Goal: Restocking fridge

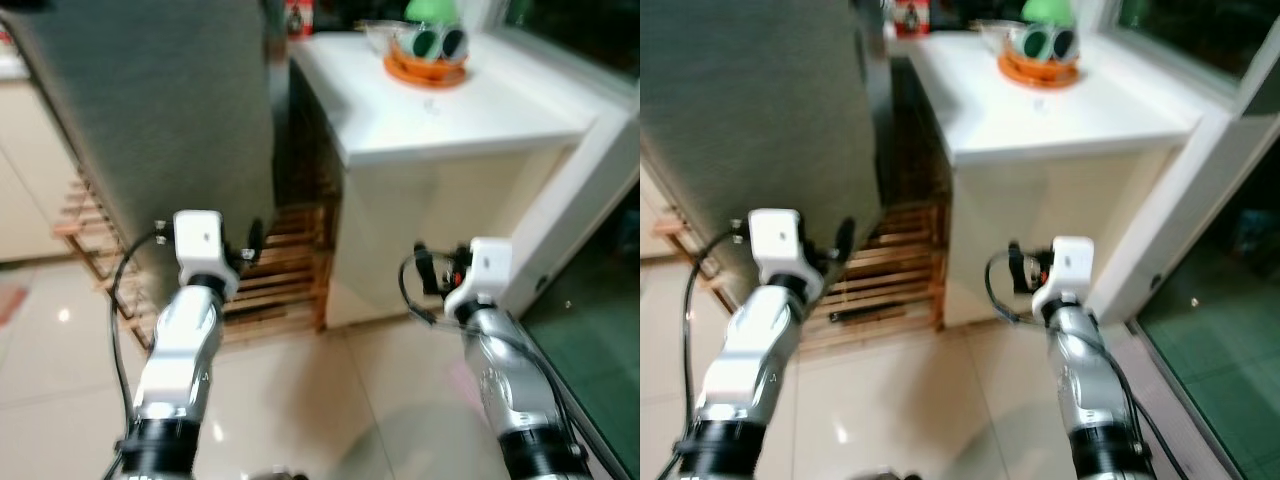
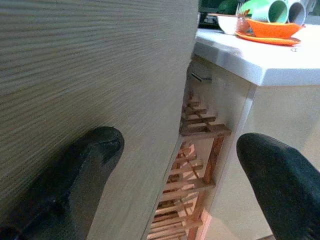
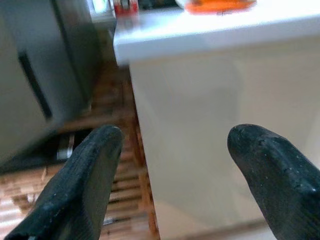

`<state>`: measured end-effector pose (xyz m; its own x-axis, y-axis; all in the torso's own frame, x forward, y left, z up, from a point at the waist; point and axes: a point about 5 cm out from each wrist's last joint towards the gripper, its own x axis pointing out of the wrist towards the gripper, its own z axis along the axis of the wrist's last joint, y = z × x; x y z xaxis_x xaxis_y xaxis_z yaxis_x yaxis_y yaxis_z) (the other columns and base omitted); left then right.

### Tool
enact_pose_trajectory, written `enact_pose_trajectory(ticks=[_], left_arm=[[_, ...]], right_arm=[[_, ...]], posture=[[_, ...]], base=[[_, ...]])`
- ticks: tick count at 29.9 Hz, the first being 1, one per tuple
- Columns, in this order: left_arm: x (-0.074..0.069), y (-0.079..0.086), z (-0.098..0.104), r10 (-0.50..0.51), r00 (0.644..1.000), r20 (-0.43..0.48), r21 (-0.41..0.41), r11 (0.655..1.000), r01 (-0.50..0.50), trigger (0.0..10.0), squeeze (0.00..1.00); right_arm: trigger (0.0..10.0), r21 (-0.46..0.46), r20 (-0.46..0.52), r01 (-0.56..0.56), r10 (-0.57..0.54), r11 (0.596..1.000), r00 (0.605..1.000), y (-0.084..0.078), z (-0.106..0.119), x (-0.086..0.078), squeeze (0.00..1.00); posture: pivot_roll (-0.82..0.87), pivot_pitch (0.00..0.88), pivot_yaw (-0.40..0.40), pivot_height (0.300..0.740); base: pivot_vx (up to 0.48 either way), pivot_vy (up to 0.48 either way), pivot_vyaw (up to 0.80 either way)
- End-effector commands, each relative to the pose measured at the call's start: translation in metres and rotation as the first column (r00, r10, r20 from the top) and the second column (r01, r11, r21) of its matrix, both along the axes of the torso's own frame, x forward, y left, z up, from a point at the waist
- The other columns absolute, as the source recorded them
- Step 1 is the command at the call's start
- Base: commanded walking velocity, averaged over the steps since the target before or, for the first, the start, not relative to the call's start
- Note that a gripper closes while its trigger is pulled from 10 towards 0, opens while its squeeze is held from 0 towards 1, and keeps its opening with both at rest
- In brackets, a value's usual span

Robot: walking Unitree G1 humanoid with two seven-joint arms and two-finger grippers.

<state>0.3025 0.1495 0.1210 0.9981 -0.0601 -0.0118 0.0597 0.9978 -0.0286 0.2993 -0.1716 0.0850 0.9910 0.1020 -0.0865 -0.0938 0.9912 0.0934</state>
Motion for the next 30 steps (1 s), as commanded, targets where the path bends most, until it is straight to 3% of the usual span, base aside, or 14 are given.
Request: enact_pose_trajectory(ticks=[1,5,13,21,24,28,30], left_arm=[[0.000,0.017,0.002,0.094,0.996,0.013,0.048,0.994,-0.094,10.0,0.00],[0.001,0.016,-0.001,0.098,0.995,-0.004,0.020,0.995,-0.098,10.0,0.00],[0.003,0.018,-0.005,0.132,0.991,-0.030,0.058,0.990,-0.131,10.0,0.00],[0.005,0.007,-0.002,0.075,0.997,-0.009,0.084,0.994,-0.074,10.0,0.00],[0.006,0.006,-0.002,0.073,0.997,-0.011,0.078,0.994,-0.072,10.0,0.00],[0.005,0.000,0.004,0.009,0.999,0.032,0.029,1.000,-0.010,10.0,0.00],[0.005,0.001,0.004,0.022,0.999,0.030,0.044,0.999,-0.024,10.0,0.00]], right_arm=[[10.0,0.005,-0.024,-0.009,0.009,1.000,1.000,0.001,-0.003,-0.001,0.00],[10.0,0.005,-0.033,-0.020,0.020,1.000,0.999,0.002,-0.004,-0.001,0.00],[10.0,-0.005,-0.031,-0.038,0.038,0.999,0.999,0.003,-0.002,0.001,0.00],[10.0,0.017,-0.007,-0.080,0.080,0.997,0.997,0.013,0.003,0.007,0.00],[10.0,0.008,0.000,-0.091,0.091,0.996,0.996,0.018,0.004,0.008,0.05],[10.0,-0.007,-0.019,-0.099,0.099,0.995,0.995,0.022,0.002,0.010,0.00],[10.0,-0.001,-0.011,-0.103,0.103,0.995,0.995,0.023,0.004,0.011,0.00]], posture=[[0.02,0.000,-0.020,0.740],[0.02,0.000,-0.020,0.740],[0.01,0.000,-0.017,0.740],[0.01,0.000,-0.008,0.740],[0.01,0.000,-0.007,0.740],[0.01,0.000,-0.006,0.740],[0.02,0.000,-0.006,0.740]], base=[[0.000,0.480,0.00],[0.000,0.000,0.00],[0.000,0.000,0.00],[0.000,0.000,0.60],[0.000,0.000,0.63],[0.173,0.000,0.15],[0.444,0.000,0.00]])
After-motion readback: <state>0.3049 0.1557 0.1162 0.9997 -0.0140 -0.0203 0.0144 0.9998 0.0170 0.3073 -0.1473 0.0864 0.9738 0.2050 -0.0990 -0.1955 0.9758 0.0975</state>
